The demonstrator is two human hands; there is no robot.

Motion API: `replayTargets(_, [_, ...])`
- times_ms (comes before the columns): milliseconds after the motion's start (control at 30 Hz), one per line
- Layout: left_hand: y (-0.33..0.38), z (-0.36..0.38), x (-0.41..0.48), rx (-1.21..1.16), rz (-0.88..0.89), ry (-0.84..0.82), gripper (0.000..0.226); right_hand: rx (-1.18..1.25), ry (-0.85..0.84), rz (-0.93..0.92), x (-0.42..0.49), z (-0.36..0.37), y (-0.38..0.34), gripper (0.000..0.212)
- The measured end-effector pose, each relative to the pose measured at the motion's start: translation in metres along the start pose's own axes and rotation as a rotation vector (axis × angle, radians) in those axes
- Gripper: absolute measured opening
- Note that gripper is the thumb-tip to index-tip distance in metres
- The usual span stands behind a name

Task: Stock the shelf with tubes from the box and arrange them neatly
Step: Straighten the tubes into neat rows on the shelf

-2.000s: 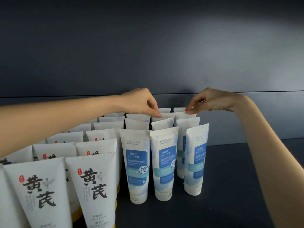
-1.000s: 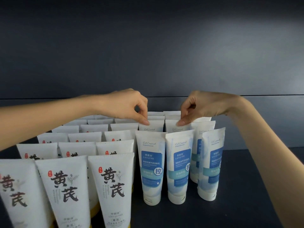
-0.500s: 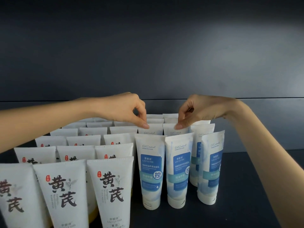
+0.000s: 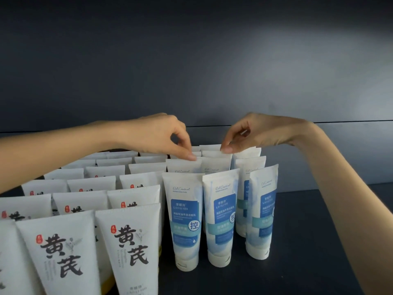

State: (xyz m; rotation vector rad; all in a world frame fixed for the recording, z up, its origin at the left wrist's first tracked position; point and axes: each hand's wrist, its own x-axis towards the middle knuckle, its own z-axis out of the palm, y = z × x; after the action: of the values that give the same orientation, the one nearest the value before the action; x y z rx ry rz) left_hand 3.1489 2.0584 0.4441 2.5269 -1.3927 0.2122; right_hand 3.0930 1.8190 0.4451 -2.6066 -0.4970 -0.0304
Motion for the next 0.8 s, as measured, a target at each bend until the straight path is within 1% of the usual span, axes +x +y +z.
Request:
replayTargets(67, [0.006,0.002,0.008,0.014,0.031,0.017,0.026,0.002,0.017,-0.002,-0.006,-0.005,0.006,0.042])
replayTargets(167, [0.013,0.007,0.019,0.047,0.039,-0.044,0.011,0.004,0.007,-0.005,-0.017,-0.008,0.015,0.046])
replayTargets(233, [0.016,0.011,0.025,0.068,0.045,-0.080,0.007,0.005,-0.018,0.007,-0.023,-0.011,0.019,0.044])
replayTargets(333, [0.019,0.014,0.031,0.068,0.039,-0.066,0.010,-0.013,-0.078,0.035,-0.029,-0.013,0.024,0.038])
replayTargets(400, [0.021,0.015,0.034,0.059,0.033,-0.054,0.011,-0.020,-0.088,0.047,-0.029,-0.012,0.026,0.035])
replayTargets(600, [0.026,0.017,0.038,0.030,0.002,0.037,0.011,-0.021,-0.040,0.059,-0.026,-0.013,0.033,0.016])
replayTargets(700, [0.028,0.016,0.039,0.007,0.001,0.032,0.014,-0.002,-0.015,0.087,-0.029,-0.015,0.037,0.009])
replayTargets(800, [0.029,0.022,0.040,-0.006,-0.003,0.011,0.012,-0.010,0.014,0.107,-0.029,-0.016,0.042,0.008])
